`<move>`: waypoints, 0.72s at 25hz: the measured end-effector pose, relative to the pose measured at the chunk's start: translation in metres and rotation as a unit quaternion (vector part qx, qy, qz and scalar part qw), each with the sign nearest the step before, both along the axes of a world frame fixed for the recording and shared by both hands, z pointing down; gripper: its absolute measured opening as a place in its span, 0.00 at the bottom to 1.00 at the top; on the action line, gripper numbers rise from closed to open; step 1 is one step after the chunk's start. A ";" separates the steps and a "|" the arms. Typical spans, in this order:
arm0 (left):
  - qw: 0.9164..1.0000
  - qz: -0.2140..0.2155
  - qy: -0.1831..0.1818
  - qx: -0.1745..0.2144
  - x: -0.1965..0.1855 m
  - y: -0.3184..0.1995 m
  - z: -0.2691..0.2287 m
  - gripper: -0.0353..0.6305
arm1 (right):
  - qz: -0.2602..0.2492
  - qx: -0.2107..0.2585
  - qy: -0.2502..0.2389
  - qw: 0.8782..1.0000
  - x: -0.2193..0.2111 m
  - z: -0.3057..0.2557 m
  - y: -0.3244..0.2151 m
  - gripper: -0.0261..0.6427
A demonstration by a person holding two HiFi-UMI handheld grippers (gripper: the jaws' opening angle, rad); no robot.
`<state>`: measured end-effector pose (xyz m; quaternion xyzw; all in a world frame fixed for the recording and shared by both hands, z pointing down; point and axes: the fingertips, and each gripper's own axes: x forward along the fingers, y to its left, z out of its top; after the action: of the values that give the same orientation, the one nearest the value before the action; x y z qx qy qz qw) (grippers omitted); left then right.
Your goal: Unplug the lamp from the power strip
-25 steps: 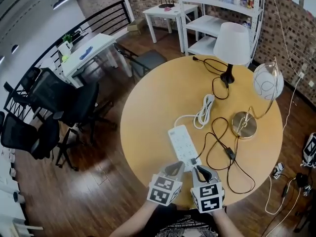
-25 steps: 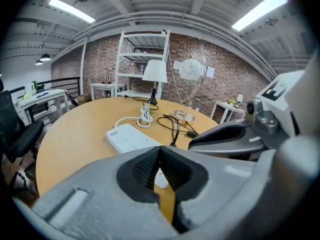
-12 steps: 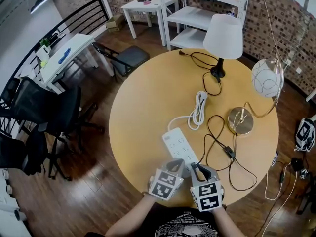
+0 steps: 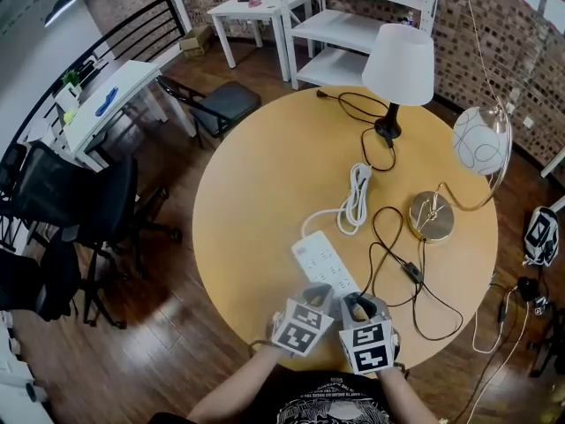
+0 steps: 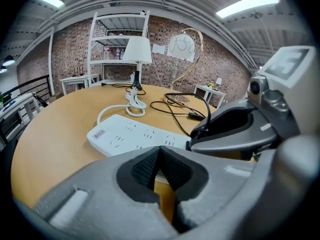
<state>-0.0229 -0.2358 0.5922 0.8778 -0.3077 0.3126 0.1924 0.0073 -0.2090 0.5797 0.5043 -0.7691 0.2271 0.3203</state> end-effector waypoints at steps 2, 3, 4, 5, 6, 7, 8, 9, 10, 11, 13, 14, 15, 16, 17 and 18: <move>1.000 0.009 -0.011 0.004 0.003 -0.001 0.000 0.06 | 0.004 0.006 0.014 1.000 0.003 0.002 -0.002 0.12; 1.000 0.013 -0.018 0.005 0.004 -0.001 0.001 0.06 | 0.003 0.008 0.020 1.000 0.004 0.002 -0.002 0.12; 1.000 0.016 -0.023 0.005 0.005 -0.001 0.002 0.06 | 0.001 0.009 0.023 1.000 0.004 0.003 -0.003 0.12; 0.999 0.018 -0.027 0.005 0.006 -0.001 0.002 0.06 | 0.000 0.010 0.025 1.000 0.004 0.003 -0.003 0.12; 0.999 0.020 -0.031 0.004 0.006 -0.002 0.002 0.06 | -0.001 0.011 0.026 1.000 0.004 0.003 -0.003 0.12; 0.999 0.022 -0.035 0.003 0.007 -0.002 0.002 0.06 | 0.000 0.012 0.025 1.000 0.005 0.003 -0.003 0.12; 0.999 0.024 -0.040 0.004 0.007 -0.002 0.002 0.06 | 0.001 0.012 0.024 1.000 0.005 0.003 -0.003 0.12; 0.999 0.025 -0.044 0.005 0.007 -0.001 0.002 0.06 | 0.002 0.012 0.024 1.000 0.004 0.002 -0.002 0.11; 0.999 0.025 -0.047 0.007 0.006 -0.001 0.002 0.06 | 0.002 0.013 0.025 1.000 0.004 0.002 -0.002 0.11; 0.998 0.024 -0.049 0.009 0.006 -0.001 0.002 0.06 | 0.002 0.013 0.026 1.000 0.003 0.002 -0.002 0.11; 0.998 0.022 -0.051 0.010 0.006 -0.001 0.002 0.06 | 0.002 0.013 0.028 1.000 0.003 0.001 -0.001 0.11; 0.998 0.022 -0.052 0.009 0.006 -0.001 0.002 0.06 | 0.002 0.013 0.029 0.999 0.003 0.001 -0.001 0.11; 0.998 0.023 -0.054 0.009 0.006 -0.001 0.002 0.06 | 0.002 0.013 0.031 0.999 0.003 0.000 -0.002 0.11; 0.998 0.024 -0.056 0.008 0.006 -0.001 0.002 0.06 | 0.002 0.014 0.033 0.999 0.003 0.000 -0.002 0.11; 0.998 0.024 -0.058 0.008 0.006 -0.002 0.002 0.06 | 0.002 0.015 0.034 0.999 0.003 0.000 -0.002 0.11; 0.998 0.024 -0.058 0.007 0.007 -0.001 0.003 0.06 | 0.002 0.015 0.034 0.999 0.003 0.001 -0.002 0.11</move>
<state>-0.0163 -0.2372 0.5951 0.8666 -0.2994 0.3654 0.1607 0.0104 -0.2105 0.5805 0.5184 -0.7599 0.1987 0.3380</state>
